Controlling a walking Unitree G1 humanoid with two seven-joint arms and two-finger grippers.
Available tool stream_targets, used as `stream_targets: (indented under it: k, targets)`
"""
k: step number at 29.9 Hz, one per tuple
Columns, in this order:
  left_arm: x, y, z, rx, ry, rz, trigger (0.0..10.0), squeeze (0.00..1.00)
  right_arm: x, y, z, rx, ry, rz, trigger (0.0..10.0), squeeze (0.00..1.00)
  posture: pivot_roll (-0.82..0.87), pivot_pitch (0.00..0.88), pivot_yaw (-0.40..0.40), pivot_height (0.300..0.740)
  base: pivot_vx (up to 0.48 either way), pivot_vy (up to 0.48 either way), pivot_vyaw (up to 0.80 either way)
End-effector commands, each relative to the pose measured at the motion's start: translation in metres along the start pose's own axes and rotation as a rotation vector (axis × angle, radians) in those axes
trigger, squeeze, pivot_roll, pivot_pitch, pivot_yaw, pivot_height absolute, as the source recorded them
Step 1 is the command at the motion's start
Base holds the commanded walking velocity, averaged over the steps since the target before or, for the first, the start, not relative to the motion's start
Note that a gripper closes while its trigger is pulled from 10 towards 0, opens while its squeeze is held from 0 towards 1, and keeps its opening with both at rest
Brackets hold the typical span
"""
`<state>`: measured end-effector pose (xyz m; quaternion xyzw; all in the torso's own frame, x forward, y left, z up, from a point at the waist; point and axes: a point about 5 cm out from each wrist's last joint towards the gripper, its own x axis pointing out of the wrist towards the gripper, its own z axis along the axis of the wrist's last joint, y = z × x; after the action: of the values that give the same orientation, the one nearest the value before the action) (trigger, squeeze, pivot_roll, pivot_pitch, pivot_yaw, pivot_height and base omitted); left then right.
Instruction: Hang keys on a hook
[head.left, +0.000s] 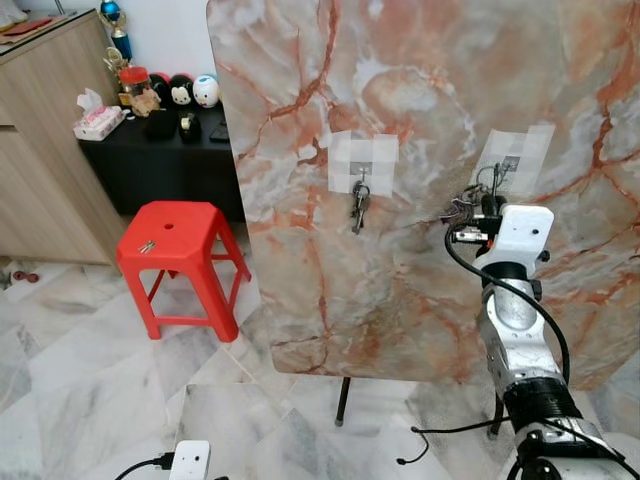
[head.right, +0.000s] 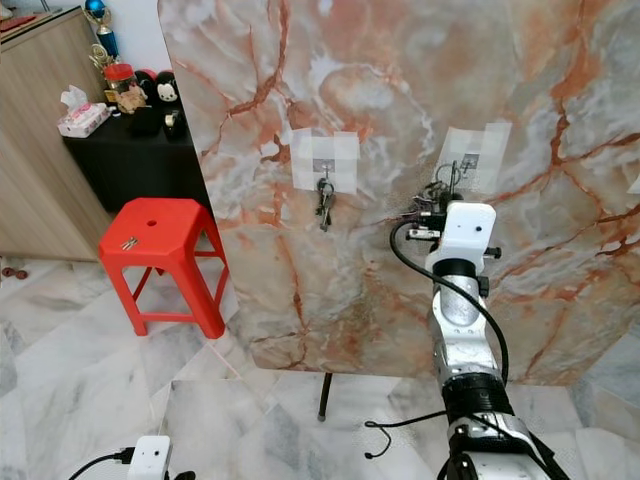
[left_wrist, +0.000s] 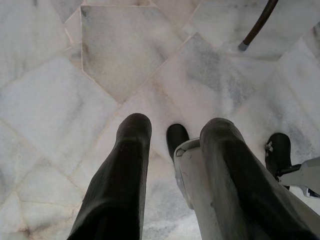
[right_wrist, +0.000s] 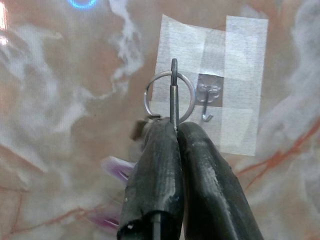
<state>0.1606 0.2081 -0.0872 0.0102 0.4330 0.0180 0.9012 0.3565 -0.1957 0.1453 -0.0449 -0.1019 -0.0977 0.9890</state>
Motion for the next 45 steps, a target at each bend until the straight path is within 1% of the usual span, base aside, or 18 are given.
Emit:
stream_targets:
  k: [1, 5, 10, 18, 24, 45]
  targets:
    - [-0.001, 0.003, -0.005, 0.014, 0.029, -0.001, 10.0, 0.0, 0.006, 0.003, 0.005, -0.001, -0.006, -0.005, 10.0, 0.0, -0.11, 0.0, 0.02, 0.738, 0.0, 0.0, 0.0]
    - [-0.002, 0.004, -0.005, 0.016, 0.029, -0.002, 10.0, 0.0, 0.007, 0.005, 0.005, 0.006, 0.001, -0.013, 10.0, 0.0, -0.11, 0.0, 0.019, 0.738, 0.0, 0.0, 0.0]
    - [-0.002, 0.002, -0.007, 0.021, 0.032, -0.005, 10.0, 0.0, 0.005, 0.005, -0.001, -0.006, 0.037, -0.026, 10.0, 0.0, -0.11, 0.0, 0.019, 0.738, 0.0, 0.0, 0.0]
    - [-0.002, -0.002, -0.007, 0.025, 0.034, -0.012, 10.0, 0.0, 0.001, -0.001, -0.006, -0.004, 0.045, -0.054, 10.0, 0.0, -0.12, 0.0, 0.02, 0.738, 0.0, 0.0, 0.0]
    - [-0.001, -0.003, -0.007, 0.028, 0.033, -0.016, 10.0, 0.0, 0.002, -0.007, -0.007, -0.009, 0.056, -0.085, 10.0, 0.0, -0.11, 0.0, 0.021, 0.738, 0.0, 0.0, 0.0]
    - [-0.001, 0.001, -0.005, 0.033, 0.025, -0.016, 10.0, 0.0, 0.006, -0.012, -0.006, 0.009, 0.07, -0.119, 10.0, 0.0, -0.11, 0.0, 0.026, 0.738, 0.0, 0.0, 0.0]
